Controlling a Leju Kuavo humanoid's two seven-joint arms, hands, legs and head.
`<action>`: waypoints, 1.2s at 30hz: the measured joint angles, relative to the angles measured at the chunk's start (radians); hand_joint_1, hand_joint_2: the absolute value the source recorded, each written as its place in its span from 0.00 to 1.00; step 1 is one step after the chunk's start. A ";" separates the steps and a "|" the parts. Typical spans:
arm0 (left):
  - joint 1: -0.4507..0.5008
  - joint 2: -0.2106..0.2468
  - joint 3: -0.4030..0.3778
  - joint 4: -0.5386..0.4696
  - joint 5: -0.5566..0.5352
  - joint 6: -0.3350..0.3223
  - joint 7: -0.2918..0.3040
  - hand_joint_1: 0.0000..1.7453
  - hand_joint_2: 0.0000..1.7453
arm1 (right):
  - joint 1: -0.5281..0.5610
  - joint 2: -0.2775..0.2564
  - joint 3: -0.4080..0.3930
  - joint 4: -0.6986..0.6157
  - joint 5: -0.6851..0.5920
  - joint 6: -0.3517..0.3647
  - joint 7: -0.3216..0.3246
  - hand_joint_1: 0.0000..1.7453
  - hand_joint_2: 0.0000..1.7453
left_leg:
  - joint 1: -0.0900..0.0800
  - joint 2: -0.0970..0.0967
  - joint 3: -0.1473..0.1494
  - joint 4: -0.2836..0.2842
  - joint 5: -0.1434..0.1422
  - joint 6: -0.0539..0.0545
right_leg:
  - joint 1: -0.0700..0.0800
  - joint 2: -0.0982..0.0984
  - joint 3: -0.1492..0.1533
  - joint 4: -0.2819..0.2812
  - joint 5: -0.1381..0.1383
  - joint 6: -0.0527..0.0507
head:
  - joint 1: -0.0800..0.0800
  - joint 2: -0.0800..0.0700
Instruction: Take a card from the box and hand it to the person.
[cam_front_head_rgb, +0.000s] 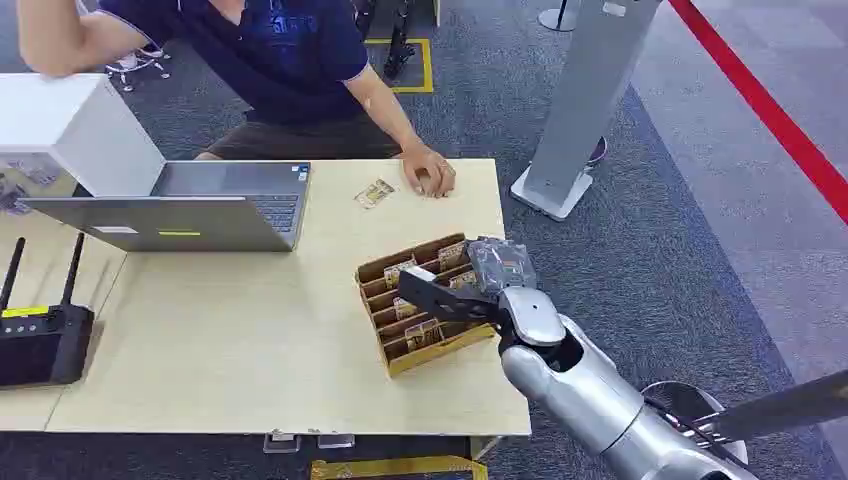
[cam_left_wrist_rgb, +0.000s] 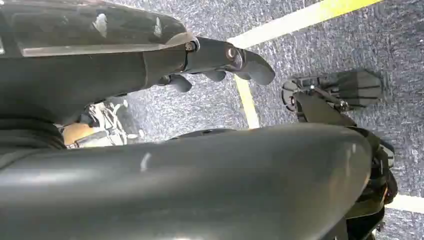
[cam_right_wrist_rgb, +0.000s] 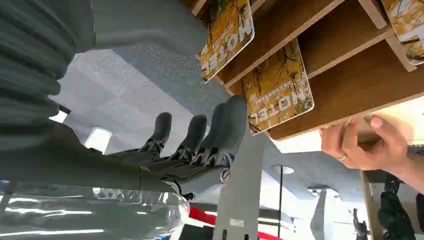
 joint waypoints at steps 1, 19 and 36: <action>0.000 0.000 0.000 0.000 0.000 0.000 0.000 0.00 0.00 | 0.000 0.000 0.000 0.000 0.000 0.000 0.000 0.50 1.00 | 0.000 0.000 0.000 0.000 0.000 0.000 | 0.000 0.000 0.000 0.000 0.000 0.000 | 0.000 0.000; 0.000 0.000 0.000 0.000 0.000 0.003 0.005 0.00 0.00 | 0.007 0.000 0.000 0.010 -0.002 -0.008 -0.005 0.46 1.00 | 0.000 0.000 0.000 0.000 0.000 0.000 | 0.000 0.000 0.000 0.000 0.000 0.000 | 0.000 0.000; 0.000 0.000 -0.001 0.000 -0.002 0.002 0.006 0.00 0.00 | 0.034 -0.002 -0.002 0.015 -0.002 -0.009 -0.006 0.64 1.00 | 0.000 0.000 0.000 0.000 0.000 0.000 | 0.000 0.000 0.000 0.000 0.000 0.000 | 0.000 0.000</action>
